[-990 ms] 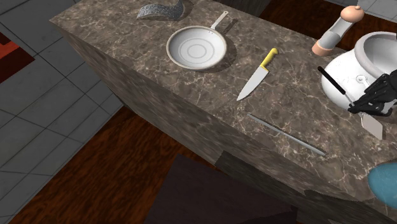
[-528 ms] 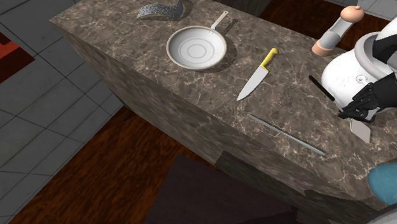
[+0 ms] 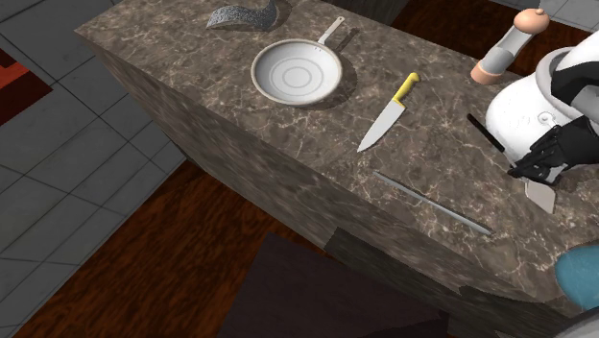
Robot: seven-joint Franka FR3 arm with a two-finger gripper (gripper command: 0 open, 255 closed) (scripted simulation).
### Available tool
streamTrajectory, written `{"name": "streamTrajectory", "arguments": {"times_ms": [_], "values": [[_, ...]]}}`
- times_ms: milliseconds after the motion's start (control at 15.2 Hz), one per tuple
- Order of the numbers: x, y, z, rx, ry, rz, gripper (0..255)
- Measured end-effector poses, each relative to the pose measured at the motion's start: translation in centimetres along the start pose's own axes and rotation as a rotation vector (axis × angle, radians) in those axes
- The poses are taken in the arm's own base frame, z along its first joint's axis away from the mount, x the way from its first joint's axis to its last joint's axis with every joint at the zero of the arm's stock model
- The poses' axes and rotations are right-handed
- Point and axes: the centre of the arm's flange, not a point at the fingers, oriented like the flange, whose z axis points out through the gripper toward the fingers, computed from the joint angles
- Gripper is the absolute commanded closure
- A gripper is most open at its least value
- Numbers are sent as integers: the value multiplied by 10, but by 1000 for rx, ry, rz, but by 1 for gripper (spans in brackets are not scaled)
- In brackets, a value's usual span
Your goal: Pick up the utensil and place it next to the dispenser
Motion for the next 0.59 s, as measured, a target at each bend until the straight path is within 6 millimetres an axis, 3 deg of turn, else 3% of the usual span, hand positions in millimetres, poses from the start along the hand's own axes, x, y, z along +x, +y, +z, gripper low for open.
{"name": "streamTrajectory", "arguments": {"times_ms": [264,462,594], "values": [[-2,1,7,-10,-1,-6,255],[-1,-3,37,40,0,-3,255],[-1,-3,46,54,0,0,255]]}}
